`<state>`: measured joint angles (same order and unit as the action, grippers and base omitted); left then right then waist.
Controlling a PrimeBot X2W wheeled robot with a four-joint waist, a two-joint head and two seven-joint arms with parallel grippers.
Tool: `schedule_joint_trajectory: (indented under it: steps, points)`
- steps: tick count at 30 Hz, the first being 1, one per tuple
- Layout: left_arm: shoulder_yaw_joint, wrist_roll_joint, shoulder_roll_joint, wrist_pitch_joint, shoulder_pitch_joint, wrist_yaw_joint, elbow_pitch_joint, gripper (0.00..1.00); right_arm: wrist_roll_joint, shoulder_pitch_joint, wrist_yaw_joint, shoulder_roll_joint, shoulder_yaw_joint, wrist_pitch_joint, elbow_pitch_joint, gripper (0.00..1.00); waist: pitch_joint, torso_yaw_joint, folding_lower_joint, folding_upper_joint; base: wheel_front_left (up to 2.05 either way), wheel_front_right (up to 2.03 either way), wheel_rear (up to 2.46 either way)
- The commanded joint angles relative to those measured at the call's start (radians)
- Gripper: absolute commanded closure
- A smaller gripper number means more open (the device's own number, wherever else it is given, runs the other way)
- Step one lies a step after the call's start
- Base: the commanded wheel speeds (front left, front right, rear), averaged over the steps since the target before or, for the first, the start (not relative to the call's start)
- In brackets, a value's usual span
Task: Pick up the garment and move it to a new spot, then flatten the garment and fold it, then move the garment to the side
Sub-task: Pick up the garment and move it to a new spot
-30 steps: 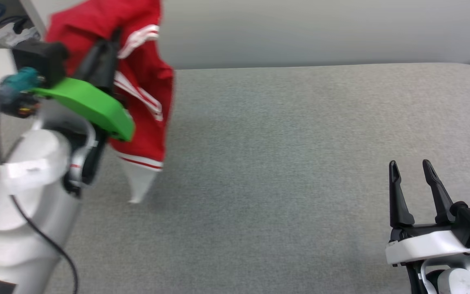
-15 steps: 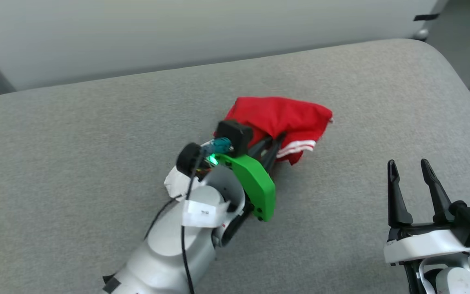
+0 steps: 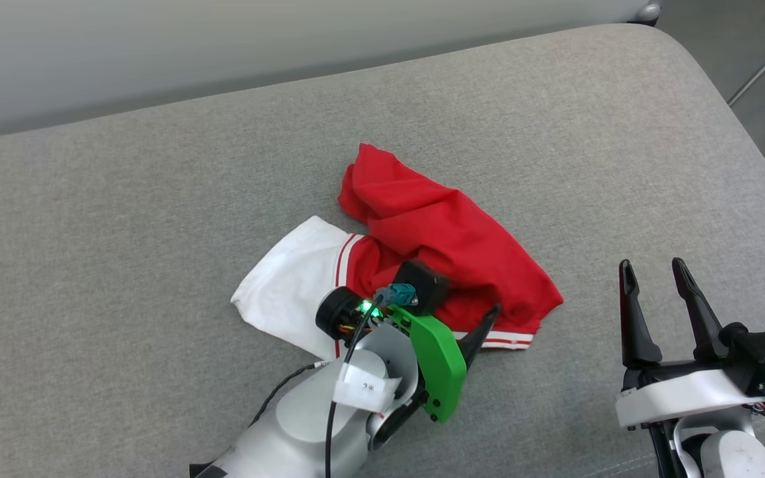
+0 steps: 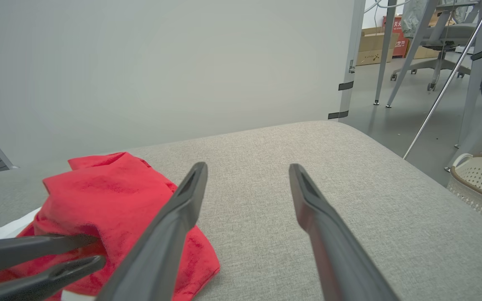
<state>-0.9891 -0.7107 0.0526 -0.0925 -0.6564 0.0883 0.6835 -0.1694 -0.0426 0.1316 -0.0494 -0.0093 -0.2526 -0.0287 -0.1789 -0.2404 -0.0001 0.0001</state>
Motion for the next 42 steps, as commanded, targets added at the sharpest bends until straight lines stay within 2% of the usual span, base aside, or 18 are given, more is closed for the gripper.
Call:
schedule_joint_trajectory:
  steps: [1, 6, 10, 12, 17, 22, 26, 30, 34, 36, 37, 42]
  points:
    - [-0.008, -0.015, -0.002, -0.025, -0.012, 0.005, 0.002, 0.00, 0.004, -0.007, -0.001, -0.001, -0.003, -0.009, -0.005, 0.00, 0.019, 0.022, 0.0001, -0.0001, 0.00, 0.00, 0.00]
    - [-0.008, -0.059, -0.002, -0.119, -0.028, 0.002, -0.015, 0.00, 0.027, 0.010, -0.001, -0.001, -0.018, -0.009, -0.012, 0.00, 0.067, 0.080, 0.0001, -0.0001, 0.00, 0.00, 0.00]
    - [0.033, -0.066, 0.000, -0.156, -0.034, -0.013, -0.019, 0.00, 0.048, 0.031, -0.001, -0.001, -0.033, -0.009, -0.016, 0.00, 0.109, 0.135, 0.0001, -0.0001, 0.00, 0.00, 0.00]
    - [0.064, -0.056, 0.020, -0.164, -0.034, -0.026, -0.028, 0.00, 0.058, 0.041, -0.001, -0.001, -0.043, -0.009, -0.016, 0.00, 0.128, 0.163, 0.0001, -0.0001, 0.00, 0.00, 0.00]
    - [0.205, -0.012, 0.100, -0.169, 0.006, -0.075, -0.134, 0.00, 0.071, 0.061, -0.001, -0.001, -0.061, -0.009, -0.014, 0.00, 0.159, 0.216, 0.0001, -0.0001, 0.00, 0.00, 0.00]
    - [0.371, 0.060, 0.179, -0.169, 0.155, -0.114, -0.303, 0.00, 0.072, 0.085, -0.001, -0.001, -0.083, -0.009, -0.008, 0.00, 0.179, 0.252, 0.0001, -0.0001, 0.00, 0.00, 0.00]
    - [0.472, 0.133, 0.209, -0.169, 0.296, -0.143, -0.424, 0.00, 0.072, 0.101, -0.001, -0.001, -0.084, -0.009, -0.005, 0.00, 0.189, 0.262, 0.0001, -0.0001, 0.00, 0.00, 0.00]
    - [0.568, 0.199, 0.182, -0.169, 0.437, -0.154, -0.540, 0.00, 0.064, 0.116, -0.001, -0.001, -0.095, -0.009, 0.004, 0.00, 0.194, 0.271, 0.0001, -0.0001, 0.00, 0.00, 0.00]
    - [0.637, 0.287, 0.143, -0.169, 0.533, -0.156, -0.583, 0.00, 0.056, 0.127, -0.001, -0.001, -0.102, -0.009, 0.010, 0.00, 0.194, 0.276, 0.0001, -0.0001, 0.00, 0.00, 0.00]
    - [0.673, 0.326, 0.113, -0.169, 0.571, -0.139, -0.602, 0.00, 0.053, 0.130, -0.001, -0.001, -0.096, -0.009, 0.011, 0.00, 0.192, 0.278, 0.0001, -0.0001, 0.00, 0.00, 0.00]
    - [0.698, 0.357, 0.089, -0.169, 0.595, -0.116, -0.612, 0.00, 0.053, 0.131, -0.001, -0.001, -0.094, -0.009, 0.013, 0.00, 0.190, 0.280, 0.0001, -0.0001, 0.00, 0.00, 0.00]
    - [0.754, 0.418, 0.050, -0.169, 0.623, -0.058, -0.602, 0.00, 0.055, 0.124, -0.001, -0.001, -0.085, -0.009, 0.015, 0.00, 0.178, 0.279, 0.0001, -0.0001, 0.00, 0.00, 0.00]
